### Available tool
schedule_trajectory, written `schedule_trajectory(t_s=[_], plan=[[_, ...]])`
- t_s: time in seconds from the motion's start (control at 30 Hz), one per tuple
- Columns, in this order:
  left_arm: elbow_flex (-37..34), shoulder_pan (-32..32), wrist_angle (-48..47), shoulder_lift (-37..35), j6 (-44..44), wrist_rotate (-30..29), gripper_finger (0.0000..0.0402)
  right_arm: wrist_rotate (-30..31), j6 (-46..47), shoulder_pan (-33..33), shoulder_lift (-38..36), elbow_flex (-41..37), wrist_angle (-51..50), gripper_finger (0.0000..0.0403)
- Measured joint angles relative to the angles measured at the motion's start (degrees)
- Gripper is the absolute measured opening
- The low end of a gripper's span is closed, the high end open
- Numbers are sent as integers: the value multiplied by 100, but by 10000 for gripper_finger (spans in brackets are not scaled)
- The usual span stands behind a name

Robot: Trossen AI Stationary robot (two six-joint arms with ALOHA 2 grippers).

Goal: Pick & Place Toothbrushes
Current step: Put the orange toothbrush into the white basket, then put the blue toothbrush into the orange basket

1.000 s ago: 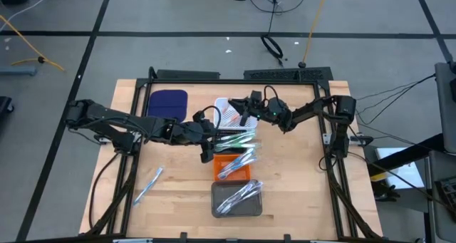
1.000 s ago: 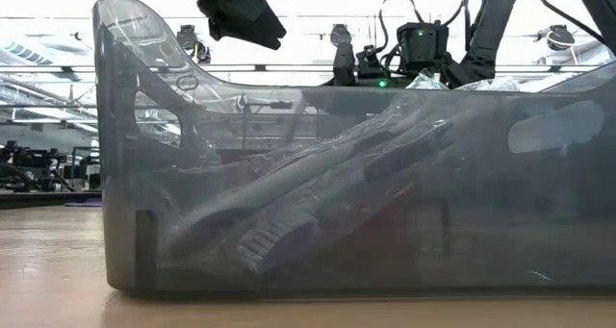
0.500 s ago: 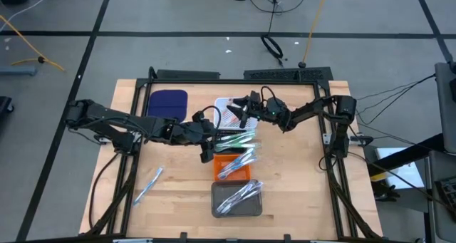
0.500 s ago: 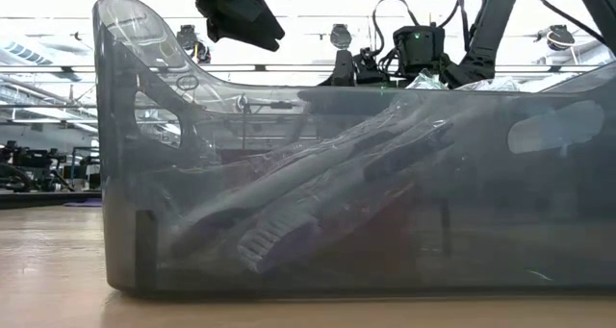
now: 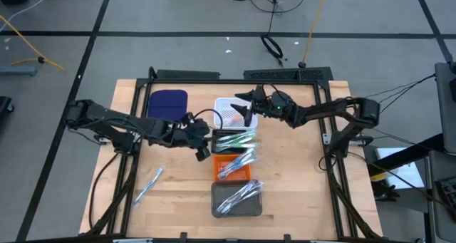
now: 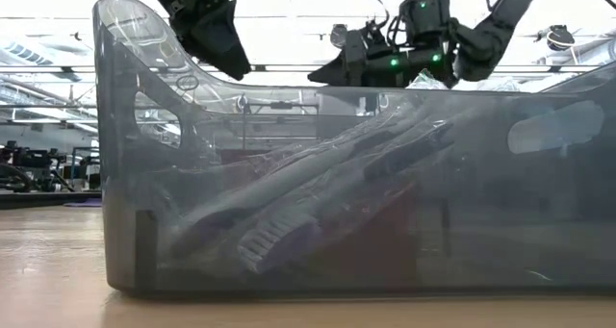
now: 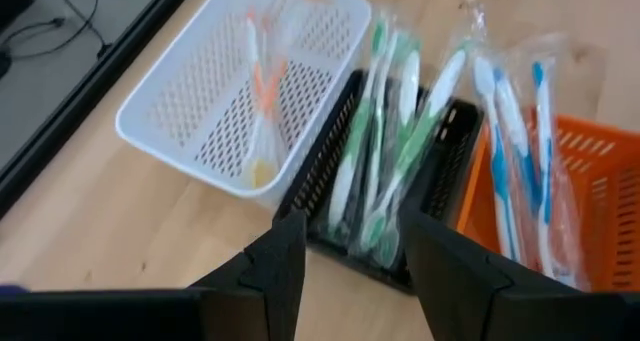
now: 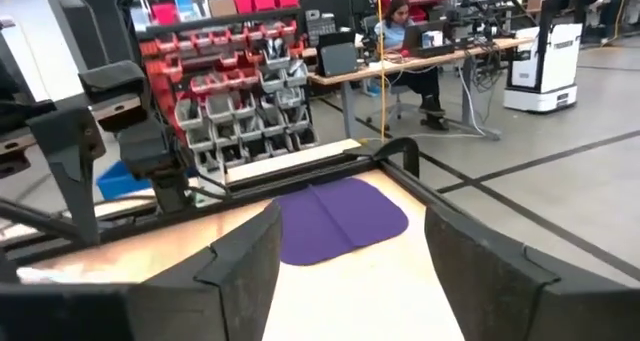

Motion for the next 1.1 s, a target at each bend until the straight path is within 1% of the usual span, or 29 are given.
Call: schedule_trajectory(t_s=[0.13,0.23,0.37,0.43,0.53,0.63,0.8,0.93,1.0,1.1], plan=[[0,-132,-367,1,-377,-85,170,6,-123,0,-328,0,-566,232],[0,-265,-864,1,-807,-132,170,-3,-125,33,-462,0,-852,231],[0,-483,-1727,1,-1754,-276,170,-25,-184,157,-462,-2,-923,235],[0,-616,-2200,1,-2354,-222,170,-29,-212,238,-464,-2,-963,235],[-93,-845,-2761,-2,-3318,89,170,-29,-321,380,-462,-3,-1193,233],[-376,-1075,-2989,1,-4205,479,170,-30,-339,510,-464,-7,-1209,229],[-1015,-1464,-2982,3,-5360,1284,170,-32,-381,683,-462,-7,-1211,230],[-1455,-1807,-2739,4,-6107,1971,170,-34,-381,757,-462,-7,-1214,231],[-1578,-1992,-2708,3,-6455,2214,170,-34,-381,771,-462,-7,-1209,229],[-1721,-2238,-2724,3,-6900,2401,170,-32,-381,800,-462,-7,-1213,227]])
